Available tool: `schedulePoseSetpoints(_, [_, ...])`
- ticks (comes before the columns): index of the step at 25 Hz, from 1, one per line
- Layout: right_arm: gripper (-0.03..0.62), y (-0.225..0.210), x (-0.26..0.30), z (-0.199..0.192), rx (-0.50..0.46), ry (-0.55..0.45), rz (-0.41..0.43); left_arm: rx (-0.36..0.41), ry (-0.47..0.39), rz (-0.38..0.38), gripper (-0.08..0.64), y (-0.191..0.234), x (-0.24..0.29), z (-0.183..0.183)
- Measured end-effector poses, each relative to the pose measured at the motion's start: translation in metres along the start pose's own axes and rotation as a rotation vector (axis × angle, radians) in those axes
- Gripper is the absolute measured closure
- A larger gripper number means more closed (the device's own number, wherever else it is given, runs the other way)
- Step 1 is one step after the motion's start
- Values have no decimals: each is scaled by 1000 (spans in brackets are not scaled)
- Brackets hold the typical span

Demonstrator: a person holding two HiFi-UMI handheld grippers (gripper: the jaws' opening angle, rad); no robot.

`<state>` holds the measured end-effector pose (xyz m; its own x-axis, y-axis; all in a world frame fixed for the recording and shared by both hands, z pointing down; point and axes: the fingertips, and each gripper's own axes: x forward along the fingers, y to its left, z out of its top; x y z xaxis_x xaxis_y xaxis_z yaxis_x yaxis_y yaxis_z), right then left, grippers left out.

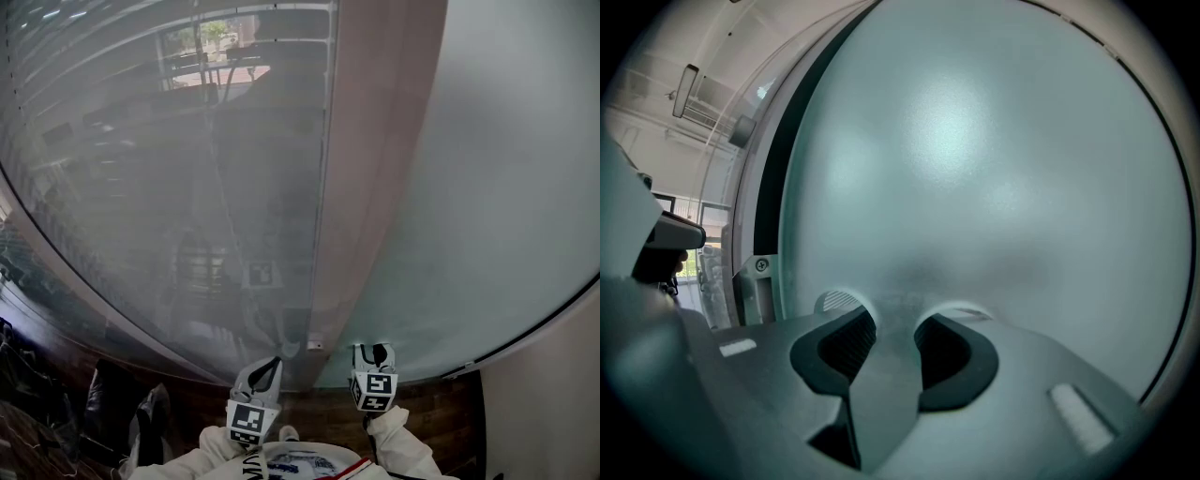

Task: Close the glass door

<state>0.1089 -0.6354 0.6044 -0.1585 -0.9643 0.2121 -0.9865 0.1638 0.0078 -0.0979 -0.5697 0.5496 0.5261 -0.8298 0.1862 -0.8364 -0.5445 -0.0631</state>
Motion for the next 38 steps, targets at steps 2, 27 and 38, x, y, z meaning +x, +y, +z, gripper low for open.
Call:
schedulePoseSetpoints(2, [460,0,0,-1,-1,2,-1,1,3,5,557,-1,-2,-1])
schedulePoseSetpoints(27, [460,-1,9,-3,-11,-5,7,-27,54,231,557,-66,-102,-11])
schedulePoseSetpoints(38, [431,0,-9,-1,-71,20,68,-74,134,287,557,-126,-173,-44])
